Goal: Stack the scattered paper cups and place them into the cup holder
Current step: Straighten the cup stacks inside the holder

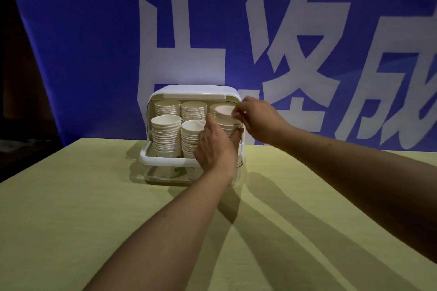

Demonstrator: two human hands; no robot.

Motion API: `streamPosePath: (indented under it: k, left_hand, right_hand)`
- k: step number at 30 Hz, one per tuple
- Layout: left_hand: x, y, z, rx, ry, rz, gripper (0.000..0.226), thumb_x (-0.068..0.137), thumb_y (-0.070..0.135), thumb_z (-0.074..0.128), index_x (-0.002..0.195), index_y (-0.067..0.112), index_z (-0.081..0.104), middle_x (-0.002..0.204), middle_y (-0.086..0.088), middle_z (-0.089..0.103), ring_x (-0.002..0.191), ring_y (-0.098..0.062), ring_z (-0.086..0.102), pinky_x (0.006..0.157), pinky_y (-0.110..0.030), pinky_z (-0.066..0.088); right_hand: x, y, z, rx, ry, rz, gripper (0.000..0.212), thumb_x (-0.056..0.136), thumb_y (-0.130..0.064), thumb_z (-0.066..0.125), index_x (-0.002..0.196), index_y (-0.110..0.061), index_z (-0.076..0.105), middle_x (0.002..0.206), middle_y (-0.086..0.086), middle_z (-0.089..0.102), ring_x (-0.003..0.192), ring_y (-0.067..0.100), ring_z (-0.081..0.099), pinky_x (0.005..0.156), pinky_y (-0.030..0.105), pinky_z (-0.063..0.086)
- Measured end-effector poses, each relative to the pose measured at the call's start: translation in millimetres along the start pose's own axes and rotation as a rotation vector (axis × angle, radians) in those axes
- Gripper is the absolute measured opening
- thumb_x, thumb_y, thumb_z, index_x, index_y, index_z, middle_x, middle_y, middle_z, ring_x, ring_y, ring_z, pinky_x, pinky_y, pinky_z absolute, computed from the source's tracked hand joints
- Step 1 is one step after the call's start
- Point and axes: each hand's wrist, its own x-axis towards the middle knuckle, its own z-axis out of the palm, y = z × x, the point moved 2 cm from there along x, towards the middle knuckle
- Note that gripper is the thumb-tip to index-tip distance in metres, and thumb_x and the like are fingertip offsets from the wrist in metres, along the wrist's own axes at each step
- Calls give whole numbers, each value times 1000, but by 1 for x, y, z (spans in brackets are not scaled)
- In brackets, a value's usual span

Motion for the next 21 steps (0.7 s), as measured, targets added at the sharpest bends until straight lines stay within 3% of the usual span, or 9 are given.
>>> streamPosePath:
  k: [6, 10, 13, 15, 18, 21]
  left_hand:
    - [2, -3, -2, 2, -25, 39, 74, 92, 54, 62, 151, 24, 28, 142, -2, 53, 126, -28, 52, 85, -43, 44]
    - [-1, -8, -6, 14, -42, 96, 75, 92, 55, 59, 152, 29, 22, 156, -3, 28, 134, -26, 42, 90, -42, 46]
    - [-10, -12, -8, 34, -1, 119, 82, 92, 54, 62, 154, 25, 18, 160, -5, 15, 135, -27, 41, 91, -42, 50]
    - [-20, -15, -8, -30, 49, 132, 75, 92, 48, 63, 152, 23, 24, 156, -7, 21, 129, -28, 45, 87, -43, 51]
    - [-32, -28, -11, -160, 135, 16, 60, 93, 40, 63, 141, 16, 37, 146, -11, 33, 124, -31, 46, 88, -43, 49]
    - [-29, -52, -16, -171, 220, -102, 65, 89, 38, 70, 140, 13, 39, 145, -14, 39, 124, -32, 44, 95, -40, 41]
  right_hand:
    - [8, -1, -18, -59, 63, -55, 30, 103, -28, 48, 122, -12, 65, 119, 6, 60, 92, 8, 45, 79, 22, 35]
    - [9, 3, -35, 15, 276, -8, 28, 103, -29, 48, 120, -11, 63, 118, 6, 57, 95, 9, 44, 81, 21, 36]
    - [16, -6, -38, 94, 346, 19, 29, 103, -30, 49, 120, -11, 63, 117, 5, 57, 96, 8, 45, 75, 12, 33]
    - [22, -21, -35, 129, 347, -16, 29, 103, -30, 49, 120, -11, 63, 117, 4, 57, 97, 8, 46, 71, 7, 32]
    - [31, -47, -25, 181, 330, -77, 28, 103, -29, 49, 119, -12, 64, 116, 2, 56, 96, 10, 49, 69, 10, 35]
    - [36, -63, -4, 142, 240, -96, 26, 103, -28, 50, 117, -15, 67, 111, -2, 55, 94, 12, 51, 74, 18, 40]
